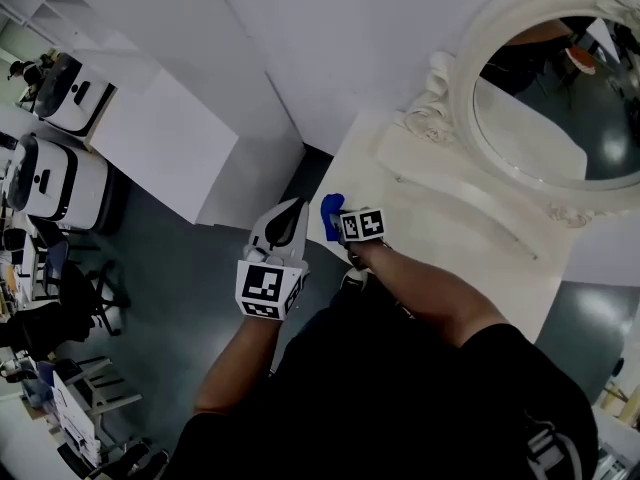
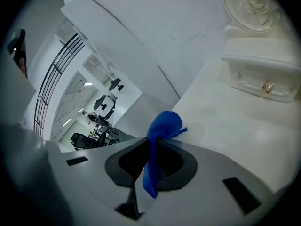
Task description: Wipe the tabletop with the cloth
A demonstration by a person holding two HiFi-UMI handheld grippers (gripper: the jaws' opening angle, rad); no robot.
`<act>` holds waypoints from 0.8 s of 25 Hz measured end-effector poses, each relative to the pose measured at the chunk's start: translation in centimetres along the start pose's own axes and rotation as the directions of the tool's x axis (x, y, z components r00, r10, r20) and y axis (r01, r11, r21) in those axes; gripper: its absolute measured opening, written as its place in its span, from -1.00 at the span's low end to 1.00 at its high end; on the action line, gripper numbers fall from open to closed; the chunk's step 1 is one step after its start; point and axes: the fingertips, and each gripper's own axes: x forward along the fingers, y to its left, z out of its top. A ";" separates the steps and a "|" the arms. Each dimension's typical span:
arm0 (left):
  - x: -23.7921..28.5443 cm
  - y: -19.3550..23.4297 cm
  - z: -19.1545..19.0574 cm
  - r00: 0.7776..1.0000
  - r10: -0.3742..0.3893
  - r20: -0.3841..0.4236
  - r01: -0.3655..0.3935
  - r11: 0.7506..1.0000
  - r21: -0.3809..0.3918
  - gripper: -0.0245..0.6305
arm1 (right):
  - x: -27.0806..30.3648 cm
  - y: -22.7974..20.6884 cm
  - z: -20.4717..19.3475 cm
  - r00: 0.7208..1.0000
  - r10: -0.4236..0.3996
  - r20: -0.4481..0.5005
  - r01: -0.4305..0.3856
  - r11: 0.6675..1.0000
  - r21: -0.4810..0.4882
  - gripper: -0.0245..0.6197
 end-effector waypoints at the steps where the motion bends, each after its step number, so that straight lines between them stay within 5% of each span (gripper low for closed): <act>1: -0.2 0.5 -0.1 1.000 0.007 0.000 -0.007 1.000 -0.002 -0.89 | 0.6 0.2 -0.2 1.000 0.007 -0.009 -0.007 1.000 0.002 -0.80; 10: -0.1 2.1 -1.3 1.000 0.004 -0.024 -0.004 1.000 -0.004 -0.89 | 2.5 -1.9 -2.4 0.996 -0.057 -0.067 0.057 0.998 -0.003 -0.80; 20: 3.3 -1.7 -0.3 0.995 -0.094 -0.019 0.094 0.995 0.026 -0.89 | -2.4 -7.4 -5.4 0.987 -0.136 -0.080 0.137 0.991 0.004 -0.80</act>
